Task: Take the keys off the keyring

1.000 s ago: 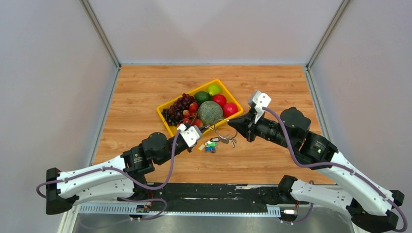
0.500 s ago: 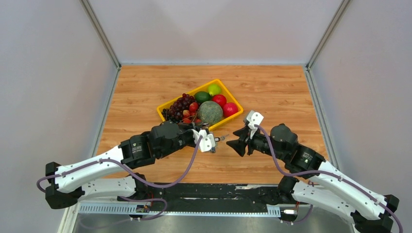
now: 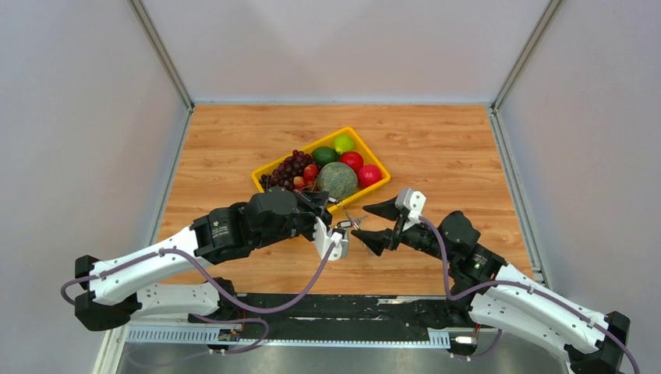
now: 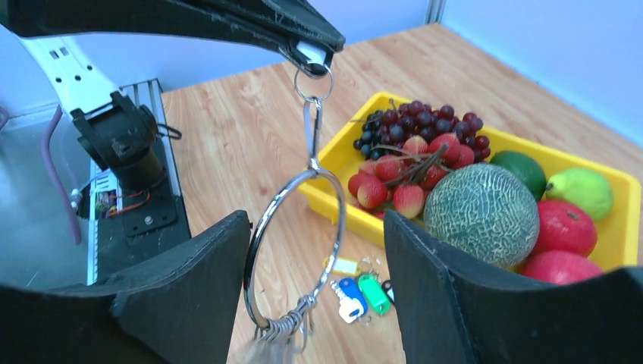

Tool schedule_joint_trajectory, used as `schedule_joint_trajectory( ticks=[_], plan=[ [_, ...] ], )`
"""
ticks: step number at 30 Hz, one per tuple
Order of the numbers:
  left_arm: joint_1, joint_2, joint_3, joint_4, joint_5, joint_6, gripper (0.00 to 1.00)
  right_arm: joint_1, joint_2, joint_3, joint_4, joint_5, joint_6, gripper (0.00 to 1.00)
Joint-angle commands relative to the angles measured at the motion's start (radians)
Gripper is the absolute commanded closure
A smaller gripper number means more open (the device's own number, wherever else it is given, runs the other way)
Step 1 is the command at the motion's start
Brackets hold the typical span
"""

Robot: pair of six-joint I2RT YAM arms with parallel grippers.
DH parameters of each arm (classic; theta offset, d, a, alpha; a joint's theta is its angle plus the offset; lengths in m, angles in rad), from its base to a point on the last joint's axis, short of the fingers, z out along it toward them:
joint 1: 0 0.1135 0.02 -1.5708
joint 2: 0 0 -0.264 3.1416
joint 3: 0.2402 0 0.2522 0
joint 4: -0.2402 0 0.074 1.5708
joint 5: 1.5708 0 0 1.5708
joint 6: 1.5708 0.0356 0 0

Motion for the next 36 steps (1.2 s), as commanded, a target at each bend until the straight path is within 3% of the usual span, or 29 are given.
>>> schedule_joint_trajectory(
  ticks=[1,9,21,36],
  plan=[
    [0.000,0.006,0.030,0.043,0.004,0.125,1.00,-0.002,-0.030,-0.039,0.207,0.007,-0.019,0.31],
    [0.000,-0.013,-0.046,0.158,0.033,0.216,1.00,-0.001,-0.032,-0.065,0.305,-0.071,-0.033,0.31],
    [0.001,-0.032,-0.166,0.341,0.037,0.404,1.00,-0.002,0.043,-0.062,0.388,-0.032,-0.094,0.34],
    [0.002,-0.061,-0.186,0.391,0.112,0.449,1.00,-0.006,0.151,-0.062,0.430,-0.100,-0.143,0.36]
  ],
)
